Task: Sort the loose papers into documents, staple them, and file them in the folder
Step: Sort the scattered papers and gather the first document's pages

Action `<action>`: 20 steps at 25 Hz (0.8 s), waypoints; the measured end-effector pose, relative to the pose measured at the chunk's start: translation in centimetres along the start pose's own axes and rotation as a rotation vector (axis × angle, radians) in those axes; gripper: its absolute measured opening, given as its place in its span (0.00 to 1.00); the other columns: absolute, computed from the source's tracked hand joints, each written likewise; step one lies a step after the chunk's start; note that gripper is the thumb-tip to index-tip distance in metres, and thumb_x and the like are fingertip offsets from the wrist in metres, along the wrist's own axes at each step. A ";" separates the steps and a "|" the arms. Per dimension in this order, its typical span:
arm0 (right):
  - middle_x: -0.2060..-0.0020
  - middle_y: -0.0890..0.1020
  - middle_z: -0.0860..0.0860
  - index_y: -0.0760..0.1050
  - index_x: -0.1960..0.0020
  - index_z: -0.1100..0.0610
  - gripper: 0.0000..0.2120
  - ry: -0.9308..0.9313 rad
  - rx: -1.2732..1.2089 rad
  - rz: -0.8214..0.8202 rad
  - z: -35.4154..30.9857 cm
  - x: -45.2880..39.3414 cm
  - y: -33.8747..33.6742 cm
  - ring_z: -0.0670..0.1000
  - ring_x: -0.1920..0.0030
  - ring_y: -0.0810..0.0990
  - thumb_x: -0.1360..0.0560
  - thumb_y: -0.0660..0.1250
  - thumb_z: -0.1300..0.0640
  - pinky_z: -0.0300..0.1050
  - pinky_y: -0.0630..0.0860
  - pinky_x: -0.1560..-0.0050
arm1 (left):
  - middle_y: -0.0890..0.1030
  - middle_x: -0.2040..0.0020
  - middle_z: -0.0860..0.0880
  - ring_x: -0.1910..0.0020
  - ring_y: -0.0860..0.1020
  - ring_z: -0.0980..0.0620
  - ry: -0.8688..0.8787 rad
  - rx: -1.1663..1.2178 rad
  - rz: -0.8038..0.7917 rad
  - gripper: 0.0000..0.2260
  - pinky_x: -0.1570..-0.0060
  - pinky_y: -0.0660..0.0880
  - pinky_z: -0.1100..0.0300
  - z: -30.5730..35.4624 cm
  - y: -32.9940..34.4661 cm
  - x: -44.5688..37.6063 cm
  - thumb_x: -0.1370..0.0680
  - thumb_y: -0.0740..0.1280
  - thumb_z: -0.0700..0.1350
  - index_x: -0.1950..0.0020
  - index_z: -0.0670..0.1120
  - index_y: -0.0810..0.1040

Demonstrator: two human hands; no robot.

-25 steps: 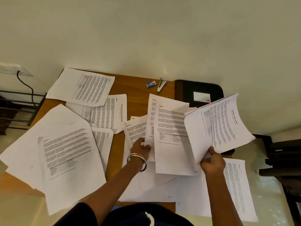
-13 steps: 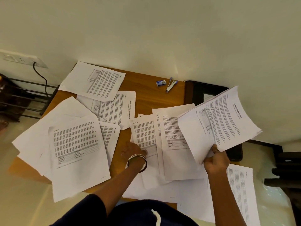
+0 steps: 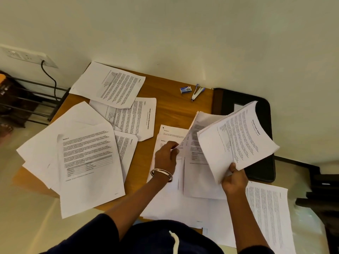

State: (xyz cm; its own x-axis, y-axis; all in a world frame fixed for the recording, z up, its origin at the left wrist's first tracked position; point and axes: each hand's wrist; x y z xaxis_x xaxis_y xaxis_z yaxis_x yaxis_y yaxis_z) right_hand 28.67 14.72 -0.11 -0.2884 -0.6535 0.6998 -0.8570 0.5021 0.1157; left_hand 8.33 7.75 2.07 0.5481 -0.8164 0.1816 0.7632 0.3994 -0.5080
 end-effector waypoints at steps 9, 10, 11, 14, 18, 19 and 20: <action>0.43 0.81 0.47 0.76 0.38 0.51 0.16 -0.050 -0.125 -0.047 -2.9 -0.4 -0.9 0.49 0.41 0.78 0.24 0.65 0.64 0.45 0.73 0.38 | 0.77 0.38 0.46 0.41 0.76 0.46 -0.112 0.197 -0.100 0.15 0.42 0.74 0.56 1.2 2.0 1.0 0.21 0.63 0.41 0.35 0.44 0.70; 0.43 0.81 0.47 0.77 0.39 0.51 0.16 -0.054 -0.121 -0.044 -2.9 -0.6 -0.9 0.48 0.40 0.77 0.24 0.65 0.64 0.44 0.72 0.37 | 0.77 0.38 0.46 0.40 0.76 0.46 -0.136 0.211 -0.151 0.15 0.42 0.73 0.57 1.1 2.0 0.9 0.21 0.62 0.41 0.35 0.44 0.70; 0.42 0.81 0.46 0.77 0.38 0.51 0.16 -0.048 -0.119 -0.042 -2.7 -0.8 -1.0 0.48 0.40 0.77 0.23 0.65 0.63 0.44 0.71 0.36 | 0.77 0.38 0.46 0.40 0.75 0.45 -0.157 0.203 -0.198 0.14 0.42 0.73 0.58 0.8 1.8 0.9 0.21 0.61 0.42 0.35 0.43 0.70; 0.45 0.82 0.46 0.77 0.39 0.52 0.15 0.025 -0.102 -0.079 -1.7 -1.1 -1.2 0.46 0.44 0.78 0.23 0.64 0.64 0.43 0.71 0.37 | 0.72 0.34 0.44 0.37 0.71 0.43 -0.195 -0.371 -0.155 0.18 0.39 0.70 0.55 -1.7 0.7 0.1 0.21 0.60 0.50 0.32 0.46 0.67; 0.59 0.86 0.45 0.79 0.45 0.51 0.13 0.097 -0.134 -0.103 -1.1 -2.0 -1.0 0.47 0.49 0.80 0.24 0.65 0.65 0.46 0.73 0.40 | 0.66 0.32 0.40 0.34 0.68 0.39 -0.394 -0.666 -0.121 0.33 0.34 0.66 0.48 -6.0 -2.3 -0.3 0.28 0.68 0.59 0.31 0.44 0.60; 0.57 0.86 0.46 0.79 0.43 0.52 0.15 0.102 -0.158 -0.134 -1.2 -2.1 -1.0 0.48 0.49 0.80 0.27 0.69 0.65 0.47 0.74 0.40 | 0.70 0.34 0.40 0.38 0.71 0.41 -0.410 -0.473 -0.111 0.30 0.36 0.68 0.50 -6.5 -2.6 -0.4 0.28 0.70 0.56 0.33 0.44 0.63; 0.52 0.85 0.48 0.78 0.40 0.54 0.23 0.107 -0.159 -0.161 -1.2 -2.2 -1.1 0.49 0.47 0.81 0.34 0.76 0.63 0.48 0.74 0.39 | 0.74 0.37 0.42 0.44 0.74 0.43 -0.424 -0.284 -0.105 0.26 0.39 0.70 0.51 -6.6 -2.8 -0.4 0.28 0.71 0.52 0.35 0.43 0.66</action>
State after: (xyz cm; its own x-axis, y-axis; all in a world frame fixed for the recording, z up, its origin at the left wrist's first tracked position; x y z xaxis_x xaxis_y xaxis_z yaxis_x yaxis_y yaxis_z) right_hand 30.75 16.31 -0.89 -0.0991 -0.6727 0.7332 -0.8078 0.4847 0.3355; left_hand 3.70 4.20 -2.09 0.6088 -0.5819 0.5392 0.7311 0.1475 -0.6662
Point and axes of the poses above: each hand's wrist, its own x-axis away from the middle knuckle, its own y-axis out of the palm, z = x × y
